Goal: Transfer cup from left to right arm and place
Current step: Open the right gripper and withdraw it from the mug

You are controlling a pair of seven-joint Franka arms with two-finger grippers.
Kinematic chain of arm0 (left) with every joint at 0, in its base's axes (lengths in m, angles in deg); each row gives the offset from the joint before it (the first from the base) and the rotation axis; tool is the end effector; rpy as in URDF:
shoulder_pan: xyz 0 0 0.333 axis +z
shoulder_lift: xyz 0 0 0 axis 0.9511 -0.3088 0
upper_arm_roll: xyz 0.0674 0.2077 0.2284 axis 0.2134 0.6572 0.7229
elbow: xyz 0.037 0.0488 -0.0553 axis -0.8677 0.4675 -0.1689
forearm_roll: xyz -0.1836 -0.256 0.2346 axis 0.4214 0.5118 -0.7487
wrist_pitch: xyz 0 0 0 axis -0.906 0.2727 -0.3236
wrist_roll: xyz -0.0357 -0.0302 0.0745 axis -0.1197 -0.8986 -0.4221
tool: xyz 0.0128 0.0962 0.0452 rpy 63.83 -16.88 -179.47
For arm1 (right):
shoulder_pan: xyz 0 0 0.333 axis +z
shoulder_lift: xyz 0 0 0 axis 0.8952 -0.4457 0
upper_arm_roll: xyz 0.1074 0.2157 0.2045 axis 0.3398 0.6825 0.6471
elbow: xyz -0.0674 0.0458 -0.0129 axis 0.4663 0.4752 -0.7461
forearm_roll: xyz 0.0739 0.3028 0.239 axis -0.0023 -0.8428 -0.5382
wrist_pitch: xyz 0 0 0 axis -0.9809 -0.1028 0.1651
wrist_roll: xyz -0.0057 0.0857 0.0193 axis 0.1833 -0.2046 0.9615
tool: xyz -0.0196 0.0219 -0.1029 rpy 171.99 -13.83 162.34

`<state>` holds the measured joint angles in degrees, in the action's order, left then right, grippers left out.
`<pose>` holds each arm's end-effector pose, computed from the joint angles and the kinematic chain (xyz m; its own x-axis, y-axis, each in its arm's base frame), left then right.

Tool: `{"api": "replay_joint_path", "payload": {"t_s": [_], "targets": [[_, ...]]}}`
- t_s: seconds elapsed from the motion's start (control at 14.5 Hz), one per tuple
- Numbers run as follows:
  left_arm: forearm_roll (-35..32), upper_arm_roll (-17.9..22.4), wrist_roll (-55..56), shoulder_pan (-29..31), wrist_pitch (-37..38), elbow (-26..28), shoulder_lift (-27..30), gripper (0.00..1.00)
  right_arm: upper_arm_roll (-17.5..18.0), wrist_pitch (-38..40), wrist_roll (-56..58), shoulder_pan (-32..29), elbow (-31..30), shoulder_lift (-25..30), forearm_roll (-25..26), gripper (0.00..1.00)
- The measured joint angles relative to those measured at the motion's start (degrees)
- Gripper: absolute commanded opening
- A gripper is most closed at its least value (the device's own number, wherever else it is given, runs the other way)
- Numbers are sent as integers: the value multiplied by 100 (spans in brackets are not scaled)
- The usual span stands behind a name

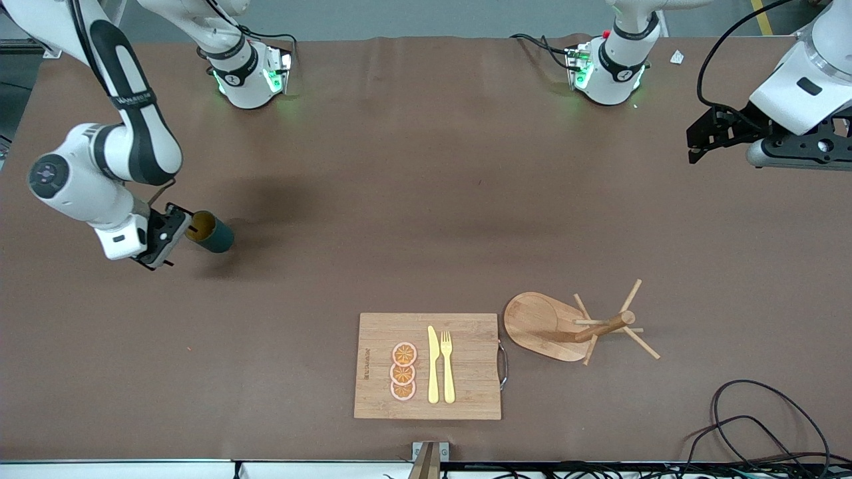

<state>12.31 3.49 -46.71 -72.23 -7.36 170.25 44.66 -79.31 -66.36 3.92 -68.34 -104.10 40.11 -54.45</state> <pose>0.5338 -0.0992 0.6533 0.9924 -0.1225 0.0068 -0.1222 -0.9917 -0.0402 0.5448 -0.0564 0.3045 0.4707 0.8816 0.0362 0.8823 -0.4705 -0.0130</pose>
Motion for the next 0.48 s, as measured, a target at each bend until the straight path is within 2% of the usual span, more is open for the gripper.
{"api": "replay_joint_path", "payload": {"t_s": [0.28, 0.48], "targets": [[0, 0, 0, 0, 0, 0, 0, 100, -3, 2087, -1161, 2, 1515, 318, -89, 100], [0, 0, 0, 0, 0, 0, 0, 100, -16, 3036, -2682, -4, 2240, 345, -91, 100]]}}
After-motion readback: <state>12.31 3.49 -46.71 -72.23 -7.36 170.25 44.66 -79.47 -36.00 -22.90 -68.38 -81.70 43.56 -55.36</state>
